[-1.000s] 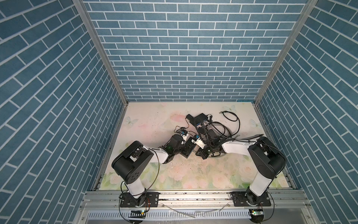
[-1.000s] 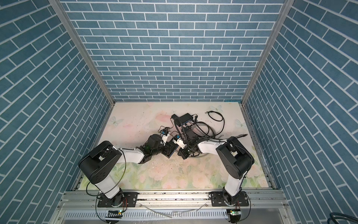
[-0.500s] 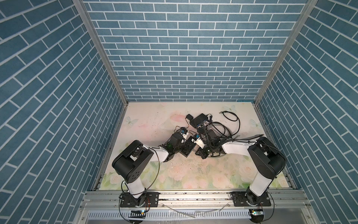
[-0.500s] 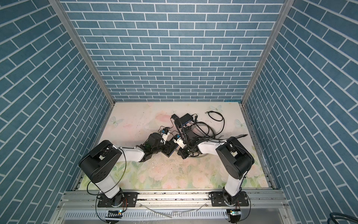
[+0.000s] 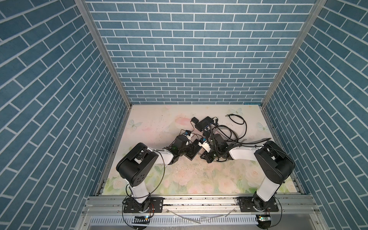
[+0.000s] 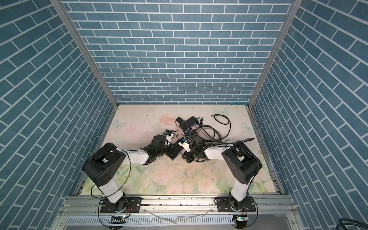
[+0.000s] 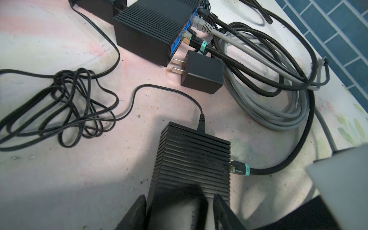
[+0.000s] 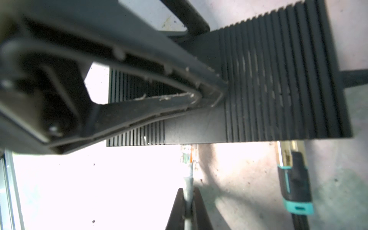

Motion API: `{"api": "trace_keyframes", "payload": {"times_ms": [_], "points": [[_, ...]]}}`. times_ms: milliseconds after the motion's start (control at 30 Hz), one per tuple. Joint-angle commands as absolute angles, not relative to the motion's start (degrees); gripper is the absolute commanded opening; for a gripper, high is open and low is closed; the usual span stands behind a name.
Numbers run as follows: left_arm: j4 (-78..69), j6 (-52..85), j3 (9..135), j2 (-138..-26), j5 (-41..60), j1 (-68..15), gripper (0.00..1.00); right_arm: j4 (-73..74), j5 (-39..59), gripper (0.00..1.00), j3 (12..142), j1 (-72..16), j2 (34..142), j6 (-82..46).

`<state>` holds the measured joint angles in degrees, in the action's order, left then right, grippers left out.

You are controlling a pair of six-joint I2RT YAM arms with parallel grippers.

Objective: Insert the plug into the switch port

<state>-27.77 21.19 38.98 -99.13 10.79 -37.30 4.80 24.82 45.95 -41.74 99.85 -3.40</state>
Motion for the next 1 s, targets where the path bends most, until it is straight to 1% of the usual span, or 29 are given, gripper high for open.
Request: {"api": "trace_keyframes", "payload": {"times_ms": [0,100,267,300,333,500,700,767,867,967], "points": [[-26.65,22.93,39.62,-99.19,18.8,-39.55,0.57,9.82,21.01,0.0,44.22,-41.93,100.68,-7.39],[-25.28,20.73,38.53,-97.19,15.52,-39.55,0.62,9.26,20.83,0.0,43.95,-41.9,100.92,-6.61],[-23.06,13.23,37.67,-92.81,10.59,-39.66,0.74,6.37,20.74,0.0,44.3,-41.92,101.35,-4.56],[-22.77,11.82,37.26,-91.65,8.77,-39.79,0.88,6.04,20.74,0.0,44.22,-41.93,101.3,-4.33],[-22.45,10.7,36.79,-90.55,7.12,-39.82,0.99,5.52,20.75,0.0,44.25,-41.92,101.19,-3.82],[-17.01,8.53,36.39,-86.46,-1.42,-40.22,1.0,4.13,20.74,0.0,44.9,-41.92,101.15,-2.48],[-1.95,5.18,41.67,-88.05,-0.48,-40.77,0.99,4.74,20.92,0.0,45.06,-41.92,101.6,-2.37],[1.07,3.36,42.08,-88.7,-3.51,-42.47,1.0,4.8,20.95,0.0,45.26,-41.92,101.78,-2.33],[1.48,-0.59,40.74,-88.73,-6.86,-46.06,1.0,5.19,21.01,0.0,45.19,-41.92,101.7,-2.27],[0.37,-2.14,40.19,-89.88,-7.51,-47.55,0.99,5.2,21.18,0.0,45.35,-41.93,101.69,-2.12]]}}
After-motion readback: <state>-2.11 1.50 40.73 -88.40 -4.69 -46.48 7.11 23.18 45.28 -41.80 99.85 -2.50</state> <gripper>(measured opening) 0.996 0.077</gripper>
